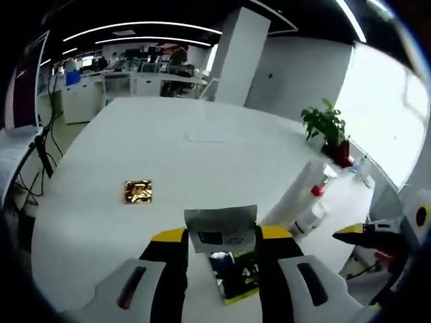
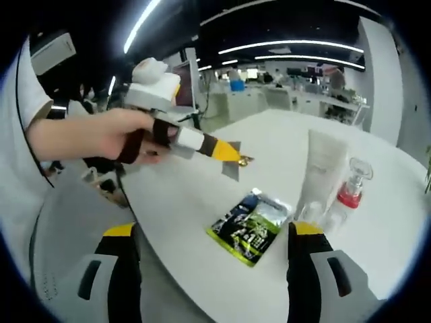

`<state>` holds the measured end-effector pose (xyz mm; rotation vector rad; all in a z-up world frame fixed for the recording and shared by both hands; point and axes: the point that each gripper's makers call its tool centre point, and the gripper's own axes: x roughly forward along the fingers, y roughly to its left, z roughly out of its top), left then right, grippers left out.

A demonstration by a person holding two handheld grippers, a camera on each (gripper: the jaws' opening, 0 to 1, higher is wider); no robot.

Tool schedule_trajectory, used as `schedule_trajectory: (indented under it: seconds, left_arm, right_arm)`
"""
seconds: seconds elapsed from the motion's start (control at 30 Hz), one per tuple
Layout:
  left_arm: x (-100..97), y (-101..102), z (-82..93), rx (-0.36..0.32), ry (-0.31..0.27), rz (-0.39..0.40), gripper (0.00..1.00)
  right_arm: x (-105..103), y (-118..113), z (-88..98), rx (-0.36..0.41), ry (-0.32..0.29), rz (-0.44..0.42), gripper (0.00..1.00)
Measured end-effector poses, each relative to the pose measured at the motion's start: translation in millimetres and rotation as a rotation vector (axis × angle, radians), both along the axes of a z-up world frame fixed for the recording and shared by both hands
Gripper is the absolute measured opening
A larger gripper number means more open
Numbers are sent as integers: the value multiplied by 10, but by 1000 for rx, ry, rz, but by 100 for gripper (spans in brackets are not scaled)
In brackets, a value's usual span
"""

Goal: Arrange the skincare products in the storage area until every visible bottle or jar stands upright without overlapping.

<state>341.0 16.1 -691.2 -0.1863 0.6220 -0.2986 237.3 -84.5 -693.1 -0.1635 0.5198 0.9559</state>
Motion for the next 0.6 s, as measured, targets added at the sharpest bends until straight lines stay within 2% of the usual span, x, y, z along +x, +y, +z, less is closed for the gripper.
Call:
schedule_trajectory:
  seconds: [0.17, 0.3, 0.4, 0.43, 0.5, 0.6]
  left_arm:
    - [-135, -121, 199, 4, -42, -59, 37]
    - [-271, -226, 342, 13, -64, -107, 37]
    - [-300, -266, 449, -25, -80, -125, 37]
    - [-362, -294, 499, -43, -81, -129, 37]
    - [-435, -370, 591, -106, -74, -138, 37]
    - [-503, -403, 672, -156, -71, -134, 37]
  right_arm:
    - [3, 12, 47, 2, -16, 1, 84]
    - [8, 17, 129, 11, -38, -10, 73]
    - [50, 43, 212, 29, -58, -23, 62]
    - [55, 48, 224, 32, -61, -24, 59]
    - [83, 84, 296, 50, -80, -29, 51]
    - [110, 114, 384, 65, -109, -36, 40]
